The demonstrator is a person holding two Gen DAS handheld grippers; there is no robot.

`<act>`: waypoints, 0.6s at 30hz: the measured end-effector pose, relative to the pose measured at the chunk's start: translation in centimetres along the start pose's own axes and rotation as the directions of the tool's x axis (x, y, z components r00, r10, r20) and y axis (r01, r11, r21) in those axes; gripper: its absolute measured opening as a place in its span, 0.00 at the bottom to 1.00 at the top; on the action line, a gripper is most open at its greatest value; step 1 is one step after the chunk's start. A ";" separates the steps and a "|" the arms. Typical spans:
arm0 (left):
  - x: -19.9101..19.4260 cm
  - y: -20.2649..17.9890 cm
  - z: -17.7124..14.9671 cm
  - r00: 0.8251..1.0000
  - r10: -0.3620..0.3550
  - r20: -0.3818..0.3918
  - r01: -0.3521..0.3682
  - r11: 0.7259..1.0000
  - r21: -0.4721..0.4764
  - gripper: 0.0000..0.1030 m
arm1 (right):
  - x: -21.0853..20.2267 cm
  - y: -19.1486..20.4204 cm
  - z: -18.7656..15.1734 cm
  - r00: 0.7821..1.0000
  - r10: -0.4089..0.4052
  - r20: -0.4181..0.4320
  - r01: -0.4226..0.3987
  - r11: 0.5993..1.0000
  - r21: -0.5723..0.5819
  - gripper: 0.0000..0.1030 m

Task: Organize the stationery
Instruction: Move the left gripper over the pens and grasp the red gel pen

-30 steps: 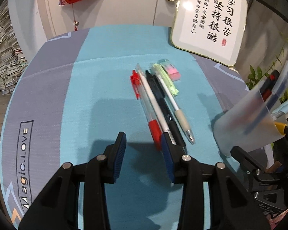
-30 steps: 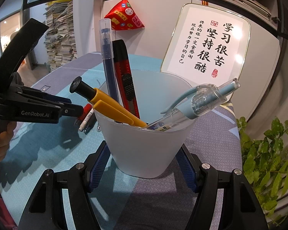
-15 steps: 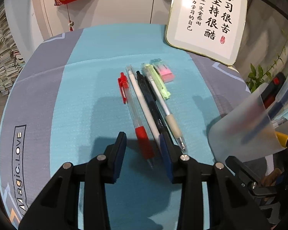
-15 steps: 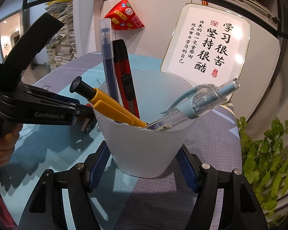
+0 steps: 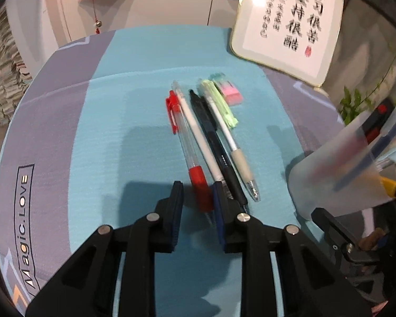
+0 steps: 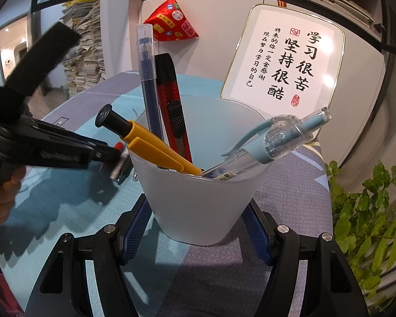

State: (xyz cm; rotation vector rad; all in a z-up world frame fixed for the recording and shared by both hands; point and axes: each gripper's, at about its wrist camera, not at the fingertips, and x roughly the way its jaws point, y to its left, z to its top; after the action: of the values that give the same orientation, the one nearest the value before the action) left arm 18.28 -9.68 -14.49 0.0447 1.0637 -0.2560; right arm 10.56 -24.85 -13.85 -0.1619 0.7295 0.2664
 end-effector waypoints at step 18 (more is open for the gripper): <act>-3.5 3.5 -5.6 0.994 -0.015 -0.112 0.024 0.997 0.078 0.10 | 0.2 -0.1 0.0 1.000 0.004 -0.005 -0.004 1.000 0.001 0.68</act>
State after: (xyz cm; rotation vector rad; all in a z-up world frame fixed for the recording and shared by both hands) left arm 12.65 -4.74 -14.53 0.1207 1.1655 -0.3162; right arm 10.72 -24.94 -13.96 -0.1602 0.7350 0.2693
